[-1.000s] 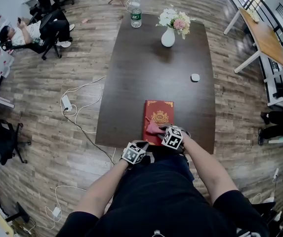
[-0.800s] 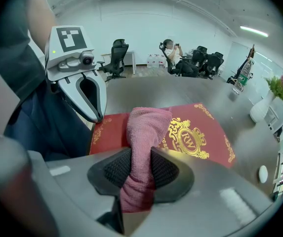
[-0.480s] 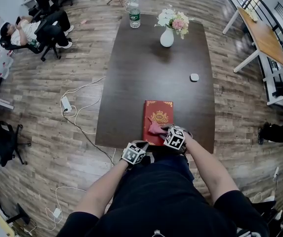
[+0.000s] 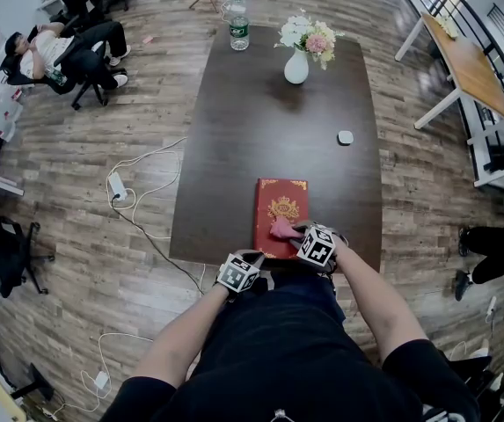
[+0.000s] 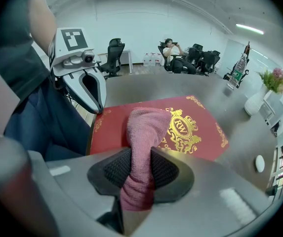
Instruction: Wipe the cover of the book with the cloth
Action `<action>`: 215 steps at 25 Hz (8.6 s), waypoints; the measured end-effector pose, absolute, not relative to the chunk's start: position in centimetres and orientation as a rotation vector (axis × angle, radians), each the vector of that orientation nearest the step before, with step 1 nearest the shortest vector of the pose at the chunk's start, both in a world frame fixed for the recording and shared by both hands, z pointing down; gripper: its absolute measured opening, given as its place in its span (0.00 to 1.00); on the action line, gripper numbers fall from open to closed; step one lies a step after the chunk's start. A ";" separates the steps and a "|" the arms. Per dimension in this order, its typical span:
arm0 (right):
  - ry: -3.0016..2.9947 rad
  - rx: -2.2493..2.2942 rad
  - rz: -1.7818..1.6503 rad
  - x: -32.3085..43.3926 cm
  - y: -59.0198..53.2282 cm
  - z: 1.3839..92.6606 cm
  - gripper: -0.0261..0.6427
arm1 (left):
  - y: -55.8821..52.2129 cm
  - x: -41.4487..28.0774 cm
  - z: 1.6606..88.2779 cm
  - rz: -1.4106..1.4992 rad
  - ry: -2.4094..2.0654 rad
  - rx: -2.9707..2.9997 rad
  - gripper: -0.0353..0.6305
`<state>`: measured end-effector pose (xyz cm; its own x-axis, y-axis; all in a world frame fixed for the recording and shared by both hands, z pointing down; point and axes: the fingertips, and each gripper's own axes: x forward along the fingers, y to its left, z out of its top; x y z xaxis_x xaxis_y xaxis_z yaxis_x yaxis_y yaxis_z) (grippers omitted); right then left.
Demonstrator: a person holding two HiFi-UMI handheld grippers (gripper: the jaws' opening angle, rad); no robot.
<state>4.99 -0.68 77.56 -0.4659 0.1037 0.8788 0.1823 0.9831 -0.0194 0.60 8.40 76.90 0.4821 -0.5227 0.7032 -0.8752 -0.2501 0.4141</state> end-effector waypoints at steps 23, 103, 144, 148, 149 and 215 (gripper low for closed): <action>-2.050 -0.130 -0.060 9.0 -2.5 77.3 0.21 | 8.3 0.4 76.9 0.566 -1.177 1.911 0.05; -2.079 -0.357 -0.099 -1.0 6.0 77.6 0.21 | 9.3 0.1 76.9 0.555 -1.186 1.916 0.05; -2.069 -0.280 -0.066 3.8 3.3 77.5 0.21 | 9.0 0.0 76.9 0.571 -1.191 1.914 0.05; -2.067 -0.276 -0.067 4.3 3.3 77.4 0.21 | 9.2 -0.1 76.8 0.570 -1.195 1.913 0.05; -2.067 -0.275 -0.067 4.4 3.3 77.5 0.21 | 9.2 0.0 76.8 0.569 -1.196 1.912 0.05; -1.982 -0.115 -0.024 11.6 -0.4 76.3 0.21 | 9.1 -0.1 76.8 0.575 -1.208 1.935 0.05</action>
